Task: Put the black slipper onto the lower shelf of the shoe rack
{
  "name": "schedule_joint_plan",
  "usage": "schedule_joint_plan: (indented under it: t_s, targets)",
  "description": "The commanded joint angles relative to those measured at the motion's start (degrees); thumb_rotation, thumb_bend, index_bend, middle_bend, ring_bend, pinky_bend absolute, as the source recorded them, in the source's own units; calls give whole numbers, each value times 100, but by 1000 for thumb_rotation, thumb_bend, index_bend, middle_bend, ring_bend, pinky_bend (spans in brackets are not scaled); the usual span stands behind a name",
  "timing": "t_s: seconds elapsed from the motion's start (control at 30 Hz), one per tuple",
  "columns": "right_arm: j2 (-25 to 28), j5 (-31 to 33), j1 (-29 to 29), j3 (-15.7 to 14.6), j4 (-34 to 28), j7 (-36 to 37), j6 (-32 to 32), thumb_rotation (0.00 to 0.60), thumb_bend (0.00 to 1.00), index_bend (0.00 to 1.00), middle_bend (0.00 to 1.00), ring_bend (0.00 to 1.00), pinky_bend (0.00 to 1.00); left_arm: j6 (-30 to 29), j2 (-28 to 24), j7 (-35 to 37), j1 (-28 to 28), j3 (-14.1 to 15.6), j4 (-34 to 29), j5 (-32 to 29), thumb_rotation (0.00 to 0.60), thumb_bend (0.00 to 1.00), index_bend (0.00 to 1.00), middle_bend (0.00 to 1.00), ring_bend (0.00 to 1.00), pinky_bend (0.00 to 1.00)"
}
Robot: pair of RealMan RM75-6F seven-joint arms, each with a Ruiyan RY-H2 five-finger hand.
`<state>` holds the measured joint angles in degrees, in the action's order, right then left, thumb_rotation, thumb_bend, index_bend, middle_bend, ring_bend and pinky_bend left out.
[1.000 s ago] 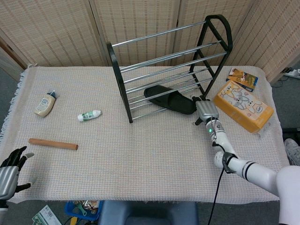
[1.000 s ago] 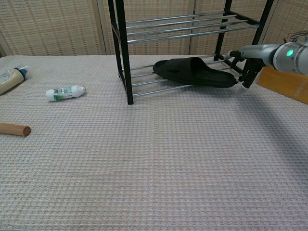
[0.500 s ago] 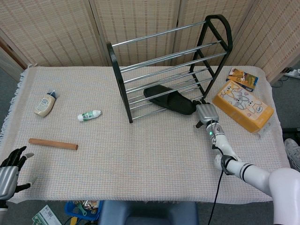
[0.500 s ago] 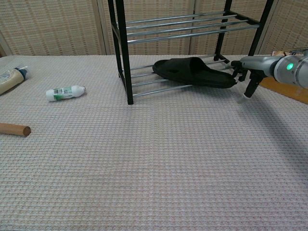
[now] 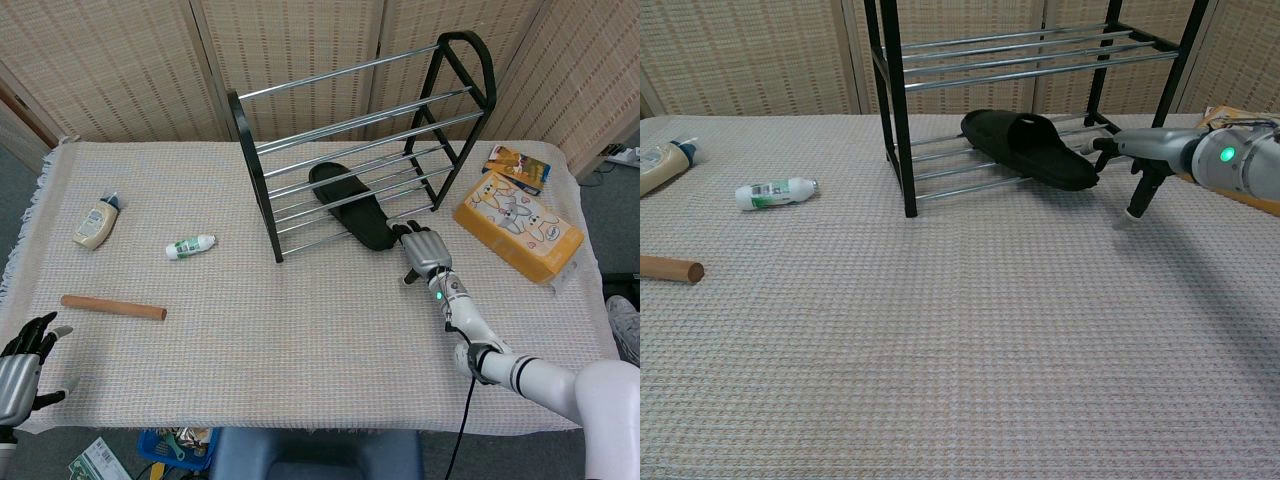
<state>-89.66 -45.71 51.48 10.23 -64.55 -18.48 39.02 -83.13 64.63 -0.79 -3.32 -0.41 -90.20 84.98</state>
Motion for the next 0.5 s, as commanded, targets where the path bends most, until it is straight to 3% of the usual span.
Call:
schedule_joint_plan:
  t_s: [0.03, 0.3, 0.5]
  targets:
    - [11, -14, -11, 8, -6, 20, 19, 600, 131, 0, 151, 101, 182, 1, 5, 6, -2, 0, 9, 2, 600, 244, 248, 104, 97, 248]
    - [20, -134, -33, 64, -17, 167, 52, 600, 131, 0, 151, 102, 182, 27, 5, 9, -12, 2, 18, -11, 600, 244, 248, 104, 96, 248]
    - [425, -440, -279, 1, -582, 261, 396, 600, 132, 0, 151, 102, 182, -42, -5, 11, -7, -17, 3, 26, 600, 244, 248, 104, 97, 248]
